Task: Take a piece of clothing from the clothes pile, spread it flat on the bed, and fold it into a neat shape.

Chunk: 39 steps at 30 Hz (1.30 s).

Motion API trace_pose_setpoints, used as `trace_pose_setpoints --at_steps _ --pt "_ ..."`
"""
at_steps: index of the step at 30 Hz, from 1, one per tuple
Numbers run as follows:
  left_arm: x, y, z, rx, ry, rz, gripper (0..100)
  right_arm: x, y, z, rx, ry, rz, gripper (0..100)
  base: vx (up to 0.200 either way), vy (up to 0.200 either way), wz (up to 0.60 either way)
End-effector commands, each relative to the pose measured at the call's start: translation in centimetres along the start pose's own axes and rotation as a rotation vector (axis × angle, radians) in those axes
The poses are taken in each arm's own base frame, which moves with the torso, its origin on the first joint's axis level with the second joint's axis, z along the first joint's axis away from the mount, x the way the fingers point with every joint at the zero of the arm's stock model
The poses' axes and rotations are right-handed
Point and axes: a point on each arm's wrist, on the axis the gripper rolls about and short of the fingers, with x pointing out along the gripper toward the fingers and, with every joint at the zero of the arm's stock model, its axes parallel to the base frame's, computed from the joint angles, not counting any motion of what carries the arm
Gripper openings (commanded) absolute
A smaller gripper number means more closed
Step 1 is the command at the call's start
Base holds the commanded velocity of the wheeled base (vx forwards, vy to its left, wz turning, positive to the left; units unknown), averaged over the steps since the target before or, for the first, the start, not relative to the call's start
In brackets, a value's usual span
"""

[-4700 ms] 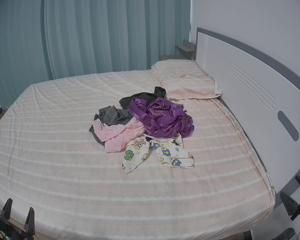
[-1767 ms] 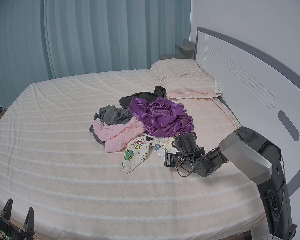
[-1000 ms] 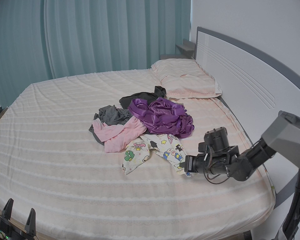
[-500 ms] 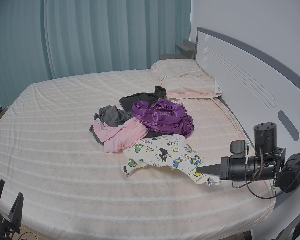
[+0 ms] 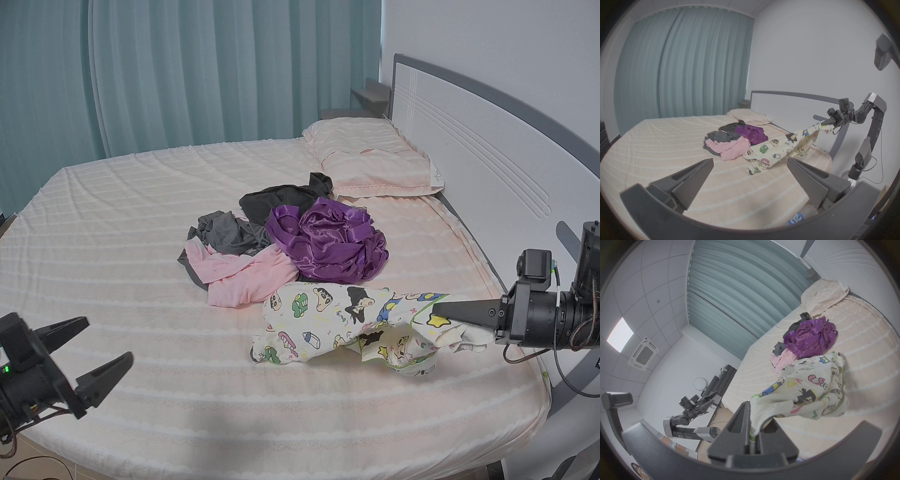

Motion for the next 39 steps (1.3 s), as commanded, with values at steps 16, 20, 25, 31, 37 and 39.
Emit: trace_pose_setpoints --at_steps 16,20,25,31,37,39 --pt "22.0 -10.6 -11.8 -0.037 0.255 -0.129 100 -1.8 1.9 0.5 -0.012 -0.033 0.088 0 0.0 0.0 0.0" --pt "23.1 -10.8 -13.1 -0.037 0.257 -0.125 100 -1.9 1.9 0.5 -0.015 -0.035 0.089 0 0.0 0.0 0.0" --pt "23.8 -10.9 -14.0 -0.043 0.219 -0.104 100 -1.9 1.9 0.3 -0.015 -0.033 0.087 0 0.0 0.0 0.0" --pt "25.3 -10.6 -15.0 -0.077 0.167 -0.062 100 -2.1 2.3 0.5 -0.028 -0.042 0.105 0 0.0 0.0 0.0" --pt "27.4 -10.5 -15.9 -0.11 0.116 -0.006 100 -2.8 3.4 0.9 -0.054 -0.067 0.141 0 0.0 0.0 0.0" --pt "28.0 -10.4 -16.2 -0.127 0.107 0.01 100 -2.9 3.7 1.1 -0.062 -0.078 0.148 0 0.0 0.0 0.0"
